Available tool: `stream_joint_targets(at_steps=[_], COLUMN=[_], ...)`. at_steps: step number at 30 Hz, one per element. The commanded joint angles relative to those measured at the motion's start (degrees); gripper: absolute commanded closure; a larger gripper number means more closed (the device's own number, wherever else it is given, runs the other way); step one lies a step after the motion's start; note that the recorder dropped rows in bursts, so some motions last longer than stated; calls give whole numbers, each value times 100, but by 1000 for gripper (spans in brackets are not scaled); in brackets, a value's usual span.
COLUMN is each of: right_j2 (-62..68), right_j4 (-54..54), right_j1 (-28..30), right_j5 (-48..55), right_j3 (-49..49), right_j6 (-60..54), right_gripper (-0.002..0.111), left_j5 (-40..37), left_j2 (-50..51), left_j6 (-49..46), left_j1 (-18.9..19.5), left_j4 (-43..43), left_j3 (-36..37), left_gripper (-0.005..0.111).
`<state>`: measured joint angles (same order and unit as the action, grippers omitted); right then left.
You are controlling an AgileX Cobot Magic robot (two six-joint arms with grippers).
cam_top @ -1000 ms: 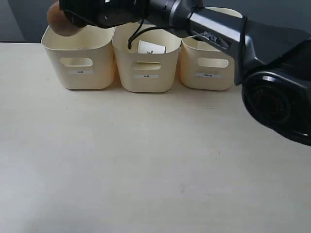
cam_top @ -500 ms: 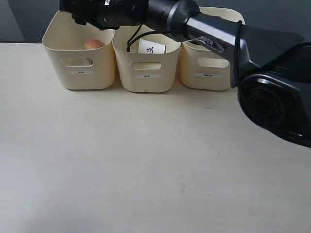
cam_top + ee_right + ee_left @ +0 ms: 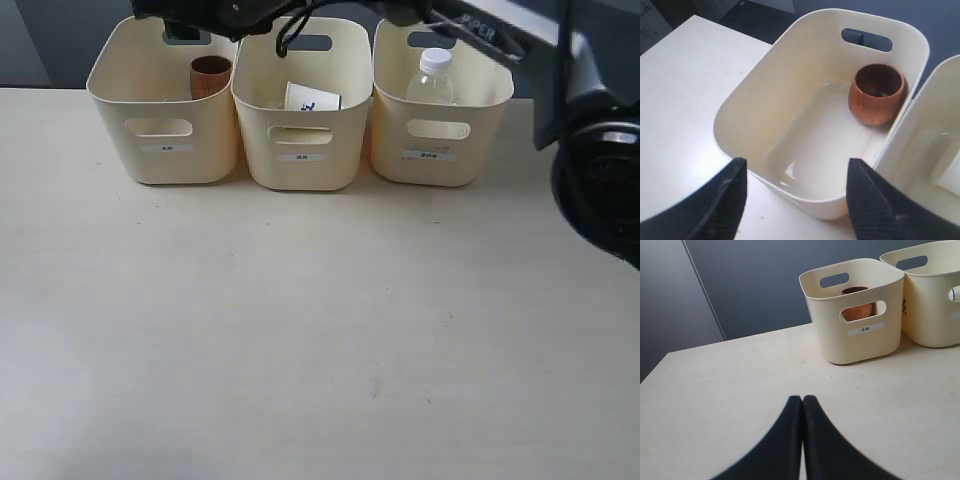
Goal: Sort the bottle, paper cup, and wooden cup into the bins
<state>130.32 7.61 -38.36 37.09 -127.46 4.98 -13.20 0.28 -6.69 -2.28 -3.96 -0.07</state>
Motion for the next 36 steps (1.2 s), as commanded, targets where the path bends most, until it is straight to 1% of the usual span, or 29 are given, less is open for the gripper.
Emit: stream_joint_targets(at_steps=[1,8,11,14,22,29,31,32,33,35,36], right_j2=[-544,-1426,-1843,-2355,-3938,-5995,-6586,-7019,-7181,-8050,-8230], right_j4=[-538,-1332,-1727,-2168,-2328,-2801,-3034,-3178,-3210,-3319,-3346], right_j1=[33,33,33,33,33,33,33,33,33,33,33], right_j5=[995,2839,3287,3287,3287,3287,3287,3287,3287,3287,3287], right_j3=[-33,-33,-22,29,944,2596,3216,3680,3874,4733,4892], right_j6=[-73,22,246,401,582,842,871,1003,1090,1186,1219], right_gripper=[52,52,51,51,51,51,51,51,51,51,51], left_j5=[21,31,31,31,31,31,31,31,31,31,31], left_j2=[-28,-28,-28,-28,-28,-28,-28,-28,-28,-28,-28], left_j6=[11,11,11,11,11,11,11,11,11,11,11], left_j1=[-18,-18,-18,-18,-18,-18,-18,-18,-18,-18,-18], left_j4=[0,0,0,0,0,0,0,0,0,0,0], left_j3=[7,7,7,7,7,7,7,7,7,7,7], left_gripper=[107,107,107,107,107,107,107,107,107,107,107])
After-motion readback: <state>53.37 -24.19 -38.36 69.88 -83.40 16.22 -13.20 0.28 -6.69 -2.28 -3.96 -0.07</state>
